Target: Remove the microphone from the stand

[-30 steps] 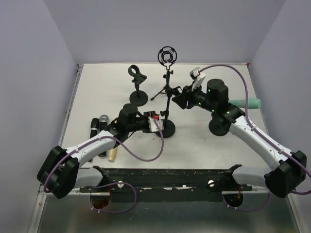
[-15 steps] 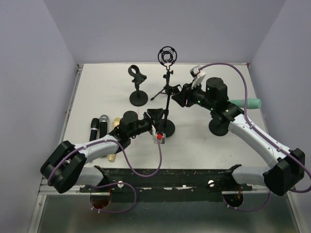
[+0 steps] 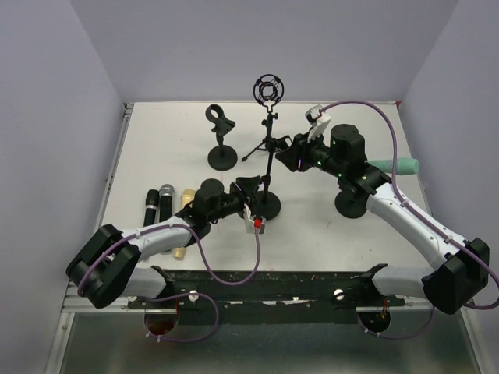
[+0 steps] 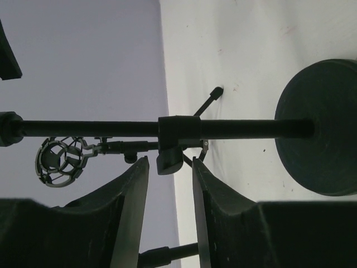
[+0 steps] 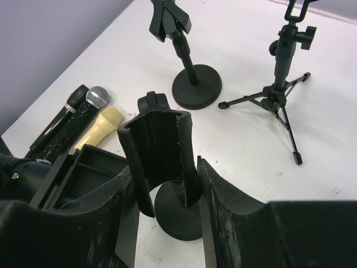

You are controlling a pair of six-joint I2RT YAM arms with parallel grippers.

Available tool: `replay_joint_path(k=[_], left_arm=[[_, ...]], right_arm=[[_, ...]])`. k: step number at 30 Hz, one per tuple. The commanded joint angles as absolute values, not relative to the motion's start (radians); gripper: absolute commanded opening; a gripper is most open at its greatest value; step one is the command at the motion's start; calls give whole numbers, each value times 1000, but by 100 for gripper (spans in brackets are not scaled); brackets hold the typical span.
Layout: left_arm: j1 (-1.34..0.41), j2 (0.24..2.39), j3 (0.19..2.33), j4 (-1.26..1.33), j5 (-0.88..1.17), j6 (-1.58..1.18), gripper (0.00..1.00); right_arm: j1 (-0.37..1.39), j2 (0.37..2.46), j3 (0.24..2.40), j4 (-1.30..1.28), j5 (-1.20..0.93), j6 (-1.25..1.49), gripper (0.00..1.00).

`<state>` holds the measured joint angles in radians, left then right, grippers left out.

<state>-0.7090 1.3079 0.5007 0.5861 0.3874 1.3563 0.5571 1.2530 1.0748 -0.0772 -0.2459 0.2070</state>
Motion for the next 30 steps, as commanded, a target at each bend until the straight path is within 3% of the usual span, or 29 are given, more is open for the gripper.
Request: replay_joint_path(k=[1,11,19,23,30], left_arm=[[-710,1322,505,555,327,1390,44],[-727,1403,543,646,301,1381,40],[-735,1388,581,608,268,1272,2],[-718,1329,687,404,291,955,0],[-600,1334,897,66,533,306,0]], right_arm=[[558,1256,1091,-66,-232,227,29],[558,1261,1088,-66,-239,233,29],[558,1255,1091,-78,-225,221,29],[557,1247,1086,-74,-232,193,28],[558,1215,1081,-69,-262,89,26]])
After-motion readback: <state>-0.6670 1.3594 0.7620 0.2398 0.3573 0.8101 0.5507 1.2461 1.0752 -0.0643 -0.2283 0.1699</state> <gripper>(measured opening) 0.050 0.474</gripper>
